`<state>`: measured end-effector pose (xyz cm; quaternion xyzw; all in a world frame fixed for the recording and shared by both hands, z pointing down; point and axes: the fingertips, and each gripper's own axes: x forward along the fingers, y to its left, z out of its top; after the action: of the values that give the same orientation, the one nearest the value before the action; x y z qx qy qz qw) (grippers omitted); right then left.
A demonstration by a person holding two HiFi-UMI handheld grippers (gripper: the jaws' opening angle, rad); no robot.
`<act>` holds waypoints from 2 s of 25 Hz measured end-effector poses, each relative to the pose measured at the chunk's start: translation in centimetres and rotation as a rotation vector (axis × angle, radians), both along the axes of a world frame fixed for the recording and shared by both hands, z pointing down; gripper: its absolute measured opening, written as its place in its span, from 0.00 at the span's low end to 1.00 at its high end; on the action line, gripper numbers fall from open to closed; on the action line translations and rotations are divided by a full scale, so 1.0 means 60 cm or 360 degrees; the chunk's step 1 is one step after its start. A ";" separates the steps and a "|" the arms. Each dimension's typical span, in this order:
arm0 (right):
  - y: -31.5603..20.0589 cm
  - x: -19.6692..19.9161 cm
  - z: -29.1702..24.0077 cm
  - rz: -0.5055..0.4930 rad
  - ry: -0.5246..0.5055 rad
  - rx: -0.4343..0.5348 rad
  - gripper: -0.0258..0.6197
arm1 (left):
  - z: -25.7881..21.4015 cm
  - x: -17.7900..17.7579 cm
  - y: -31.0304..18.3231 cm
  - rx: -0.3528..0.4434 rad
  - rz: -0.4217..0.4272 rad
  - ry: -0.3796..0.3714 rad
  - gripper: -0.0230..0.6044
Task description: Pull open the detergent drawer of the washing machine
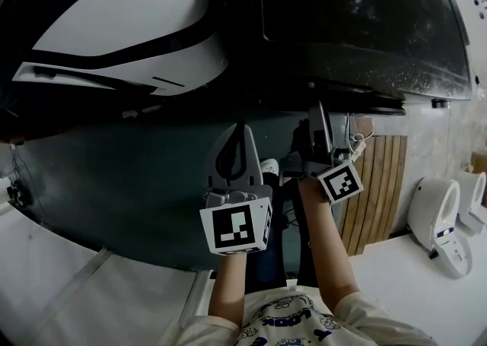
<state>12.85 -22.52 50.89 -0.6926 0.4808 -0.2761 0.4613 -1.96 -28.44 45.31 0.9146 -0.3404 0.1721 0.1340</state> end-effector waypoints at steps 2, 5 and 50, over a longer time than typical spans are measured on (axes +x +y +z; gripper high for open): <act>-0.004 0.004 0.007 0.0001 -0.0007 0.0011 0.40 | 0.007 0.001 -0.001 -0.0004 -0.0001 -0.0003 0.06; -0.006 0.009 0.016 0.0004 -0.0023 0.0043 0.40 | 0.016 0.006 0.002 -0.0012 0.0006 -0.0008 0.06; 0.013 -0.006 0.019 -0.0002 -0.0137 0.0534 0.31 | 0.053 -0.015 0.028 -0.0078 0.0050 -0.0007 0.06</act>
<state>12.48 -21.74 52.04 -0.5931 0.5005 -0.2218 0.5904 -2.87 -26.75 48.51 0.9159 -0.3219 0.1845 0.1530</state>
